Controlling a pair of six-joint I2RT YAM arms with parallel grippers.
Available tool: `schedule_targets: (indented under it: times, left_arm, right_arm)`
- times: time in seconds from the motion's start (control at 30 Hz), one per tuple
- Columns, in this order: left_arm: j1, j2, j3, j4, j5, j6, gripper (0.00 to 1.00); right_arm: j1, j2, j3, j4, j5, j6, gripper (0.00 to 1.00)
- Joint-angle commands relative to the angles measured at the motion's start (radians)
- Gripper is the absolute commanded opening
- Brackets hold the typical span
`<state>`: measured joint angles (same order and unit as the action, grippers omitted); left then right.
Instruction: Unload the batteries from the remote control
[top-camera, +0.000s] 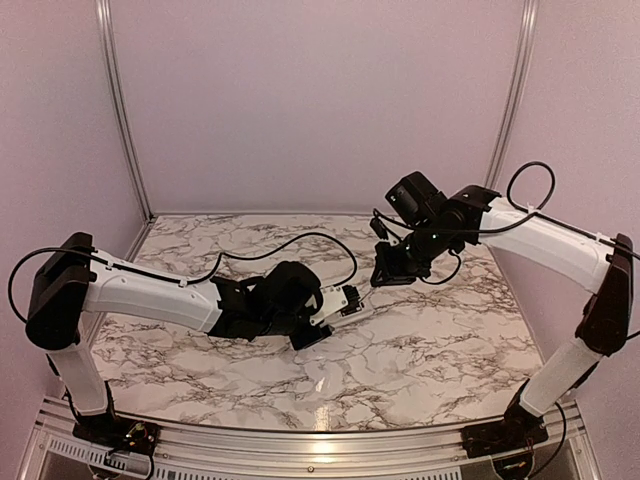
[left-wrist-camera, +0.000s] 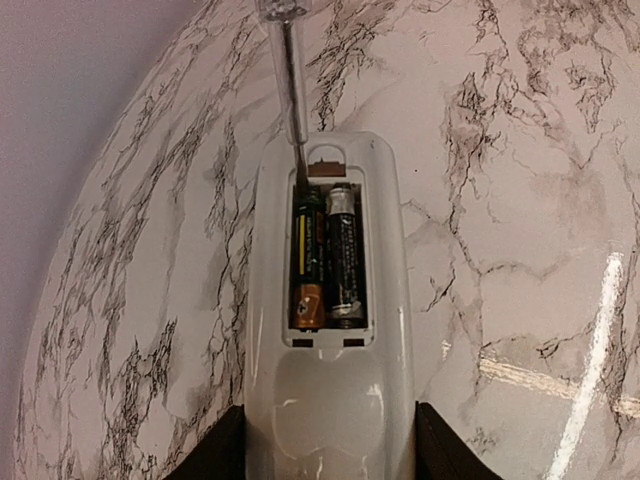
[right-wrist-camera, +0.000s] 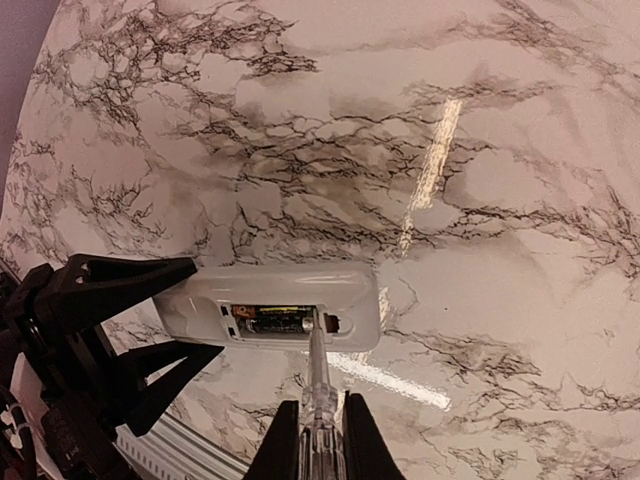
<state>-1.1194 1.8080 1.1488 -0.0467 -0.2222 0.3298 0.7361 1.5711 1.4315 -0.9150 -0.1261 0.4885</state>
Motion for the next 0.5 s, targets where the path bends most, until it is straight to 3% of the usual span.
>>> schedule_targets:
  times: [0.0,0.47]
  left_arm:
    - [-0.007,0.0,0.033,0.001,-0.012,0.005,0.0]
    - [-0.007,0.004,0.04,-0.002,-0.019,0.0,0.0]
  right_arm:
    - [0.014,0.029,0.054,-0.029,0.037,-0.007,0.0]
    - [0.029,0.053,0.066,-0.045,0.048,-0.007,0.0]
